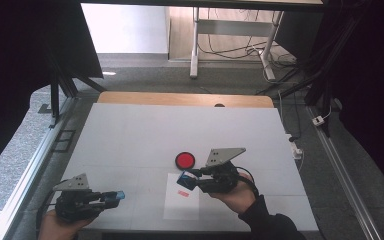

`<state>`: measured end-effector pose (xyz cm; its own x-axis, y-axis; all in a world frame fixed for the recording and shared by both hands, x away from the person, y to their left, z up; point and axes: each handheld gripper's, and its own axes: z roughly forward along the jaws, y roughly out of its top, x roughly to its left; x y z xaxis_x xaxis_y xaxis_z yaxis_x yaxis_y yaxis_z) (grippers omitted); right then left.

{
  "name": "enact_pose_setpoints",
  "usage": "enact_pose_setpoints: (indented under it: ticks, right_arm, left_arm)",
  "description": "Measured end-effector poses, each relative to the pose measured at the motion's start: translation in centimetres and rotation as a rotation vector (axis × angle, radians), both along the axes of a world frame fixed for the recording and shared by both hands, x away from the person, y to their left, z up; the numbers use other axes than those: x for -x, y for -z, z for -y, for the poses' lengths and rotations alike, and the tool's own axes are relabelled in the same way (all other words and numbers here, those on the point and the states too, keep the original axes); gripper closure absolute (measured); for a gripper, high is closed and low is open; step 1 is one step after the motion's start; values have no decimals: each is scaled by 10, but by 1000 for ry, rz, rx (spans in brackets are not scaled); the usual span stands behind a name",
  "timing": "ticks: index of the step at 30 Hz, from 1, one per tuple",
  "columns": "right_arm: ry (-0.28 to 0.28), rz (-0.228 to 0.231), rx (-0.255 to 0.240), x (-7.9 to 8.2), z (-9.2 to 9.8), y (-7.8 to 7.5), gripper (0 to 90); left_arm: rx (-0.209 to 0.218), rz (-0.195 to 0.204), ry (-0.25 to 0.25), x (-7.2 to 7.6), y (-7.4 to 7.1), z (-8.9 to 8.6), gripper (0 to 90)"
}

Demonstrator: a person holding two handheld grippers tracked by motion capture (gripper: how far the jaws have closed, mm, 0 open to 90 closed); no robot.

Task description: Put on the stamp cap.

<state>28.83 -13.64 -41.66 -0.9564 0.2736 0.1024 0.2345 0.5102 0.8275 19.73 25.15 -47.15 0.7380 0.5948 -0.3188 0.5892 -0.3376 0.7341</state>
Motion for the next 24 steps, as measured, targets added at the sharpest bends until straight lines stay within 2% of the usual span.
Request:
enact_pose_setpoints:
  ticks: [5,10,17,24]
  right_arm:
    - [-10,-7,-15,1,-1,-4,709]
    - [-16,-12,-33,2,0,-8,709]
    - [-36,-15,-55,3,-1,-12,709]
    - [-57,-17,-66,5,-3,-15,709]
  left_arm:
    - [37,4,57,-7,-4,9,683]
    - [56,21,131,-16,-8,24,684]
    - [55,49,244,-30,-11,48,684]
    - [67,47,333,-45,-12,71,684]
